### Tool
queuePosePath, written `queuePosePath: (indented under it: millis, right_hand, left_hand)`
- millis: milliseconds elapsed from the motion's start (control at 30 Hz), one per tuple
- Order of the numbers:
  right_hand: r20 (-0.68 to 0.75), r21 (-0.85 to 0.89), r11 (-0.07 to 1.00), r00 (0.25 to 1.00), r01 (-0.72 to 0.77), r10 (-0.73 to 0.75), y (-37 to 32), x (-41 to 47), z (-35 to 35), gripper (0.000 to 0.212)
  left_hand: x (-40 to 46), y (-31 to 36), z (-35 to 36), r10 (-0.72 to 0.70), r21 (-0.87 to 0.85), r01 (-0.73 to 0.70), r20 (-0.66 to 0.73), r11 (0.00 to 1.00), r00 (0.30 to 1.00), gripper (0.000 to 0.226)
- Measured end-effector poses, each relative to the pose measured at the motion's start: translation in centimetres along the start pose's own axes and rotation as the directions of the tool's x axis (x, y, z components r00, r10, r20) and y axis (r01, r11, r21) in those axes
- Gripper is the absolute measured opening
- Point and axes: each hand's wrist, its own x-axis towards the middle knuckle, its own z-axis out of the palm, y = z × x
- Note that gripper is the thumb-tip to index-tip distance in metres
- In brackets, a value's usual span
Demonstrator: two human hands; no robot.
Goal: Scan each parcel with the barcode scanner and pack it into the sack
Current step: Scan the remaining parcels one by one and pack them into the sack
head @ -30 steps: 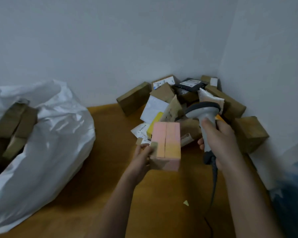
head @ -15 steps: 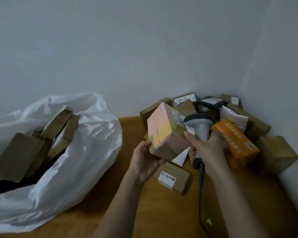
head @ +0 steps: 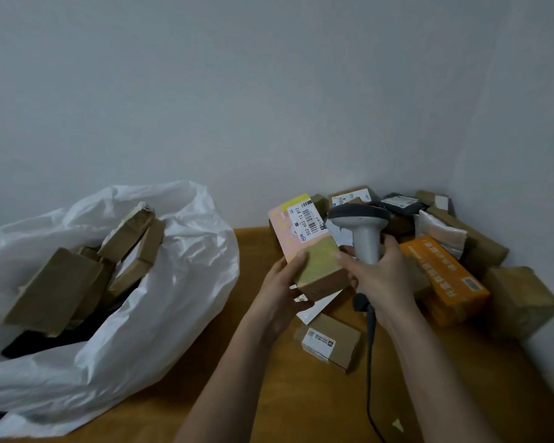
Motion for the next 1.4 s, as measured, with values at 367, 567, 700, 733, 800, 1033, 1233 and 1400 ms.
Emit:
queuePosePath:
  millis: [367, 567, 700, 733, 800, 1033, 1233, 1400]
  right_hand:
    - [-0.079, 0.099, 0.995, 0.996, -0.029, 0.037, -0.9, 0.7, -2.3, 0.069]
    - [-0.088, 0.122, 0.991, 0.994, -0.058, 0.069, -0.8, 0.8, -2.7, 0.088]
    - [-0.093, 0.111, 0.991, 0.992, -0.076, 0.086, -1.1, 1.2, -3.7, 0.053]
    - [-0.102, 0.082, 0.994, 0.991, -0.078, 0.087, -1.3, 1.3, -4.1, 0.044]
    - [-0.091, 0.015, 0.998, 0.994, -0.059, 0.06, -2.1, 1.4, -4.9, 0.035]
    - [0.154, -0.235, 0.963, 0.984, 0.129, -0.094, -6.9, 0.6, -7.2, 0.036]
    - [0.31, -0.254, 0.937, 0.938, 0.241, -0.157, -10.0, -1.2, -7.4, 0.032]
    - [0.339, -0.283, 0.914, 0.921, 0.292, -0.189, -11.3, -1.8, -7.5, 0.033]
  left_hand:
    - [0.6, 1.5, 1.1, 0.005, -0.42, 0.103, 0.248, 0.902, 0.969, 0.055]
    - [0.9, 1.9, 2.2, -0.011, -0.231, 0.088, 0.316, 0.969, 0.949, 0.081]
    - [1.8, 3.1, 1.9, 0.023, -0.163, 0.01, 0.2, 0.987, 0.979, 0.083]
    - [2.1, 3.3, 1.6, 0.035, -0.13, -0.017, 0.135, 0.991, 0.99, 0.076]
    - [3.0, 3.7, 0.5, 0.069, -0.059, -0.069, -0.002, 0.996, 0.998, 0.061]
    - [4.9, 4.1, -3.8, 0.188, 0.076, -0.176, -0.219, 0.981, 0.957, 0.055]
    - [5.7, 3.9, -6.1, 0.23, 0.093, -0.212, -0.295, 0.973, 0.927, 0.076]
    - [5.9, 4.0, -6.8, 0.24, 0.092, -0.223, -0.288, 0.971, 0.927, 0.069]
